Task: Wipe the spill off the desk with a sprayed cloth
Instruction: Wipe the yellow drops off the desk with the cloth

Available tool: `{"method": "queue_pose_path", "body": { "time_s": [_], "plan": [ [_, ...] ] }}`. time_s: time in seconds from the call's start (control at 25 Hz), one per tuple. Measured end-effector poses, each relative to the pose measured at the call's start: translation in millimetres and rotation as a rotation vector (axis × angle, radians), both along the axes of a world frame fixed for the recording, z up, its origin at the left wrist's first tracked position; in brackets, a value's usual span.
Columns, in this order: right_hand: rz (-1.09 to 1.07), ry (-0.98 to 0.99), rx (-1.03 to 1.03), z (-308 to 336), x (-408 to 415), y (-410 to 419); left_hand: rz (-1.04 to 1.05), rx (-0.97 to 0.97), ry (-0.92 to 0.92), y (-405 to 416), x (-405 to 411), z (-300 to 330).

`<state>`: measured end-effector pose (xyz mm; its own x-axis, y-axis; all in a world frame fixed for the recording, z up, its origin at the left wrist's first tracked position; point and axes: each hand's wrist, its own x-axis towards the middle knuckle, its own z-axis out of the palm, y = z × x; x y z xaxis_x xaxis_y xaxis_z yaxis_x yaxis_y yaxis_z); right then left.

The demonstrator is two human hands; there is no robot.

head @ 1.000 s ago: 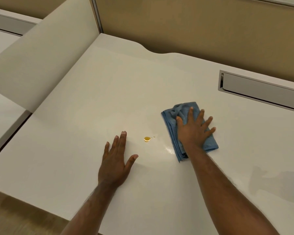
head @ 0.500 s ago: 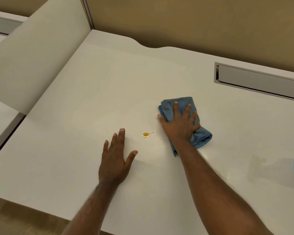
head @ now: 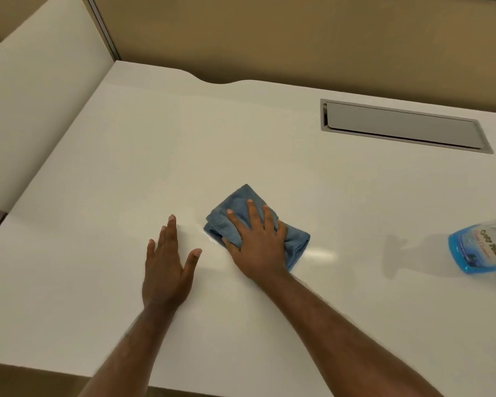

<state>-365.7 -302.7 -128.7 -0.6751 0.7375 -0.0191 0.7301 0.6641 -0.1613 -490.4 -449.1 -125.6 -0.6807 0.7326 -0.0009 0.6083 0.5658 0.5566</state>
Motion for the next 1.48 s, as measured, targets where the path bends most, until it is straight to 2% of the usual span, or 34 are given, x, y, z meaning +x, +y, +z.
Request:
{"method": "queue_pose_path", "body": {
  "time_s": [0.08,0.44,0.56,0.72,0.84,1.04,1.32,1.48],
  "plan": [
    [-0.125,0.004,0.025,-3,35,5,-0.014,-0.012,0.015,0,0,0],
    [-0.836,-0.028,-0.128,4,200,56,-0.034,-0.027,-0.006,-5,2,0],
    [-0.953,-0.016,-0.144,7,205,65,-0.035,-0.027,-0.015,-6,2,0],
    [-1.027,0.046,-0.206,13,161,90,-0.045,-0.022,-0.030,-8,1,-2],
    [-0.945,0.039,-0.236,16,122,106,-0.042,-0.012,-0.034,-8,-1,-3],
    [-0.690,-0.037,-0.187,18,40,109,-0.036,0.012,-0.029,-8,0,-3],
    [-0.142,-0.020,-0.127,15,-68,48,0.010,0.058,-0.052,-8,2,5],
    [0.138,-0.055,-0.117,11,-67,5,0.042,0.142,-0.071,-7,0,3]
  ]
}}
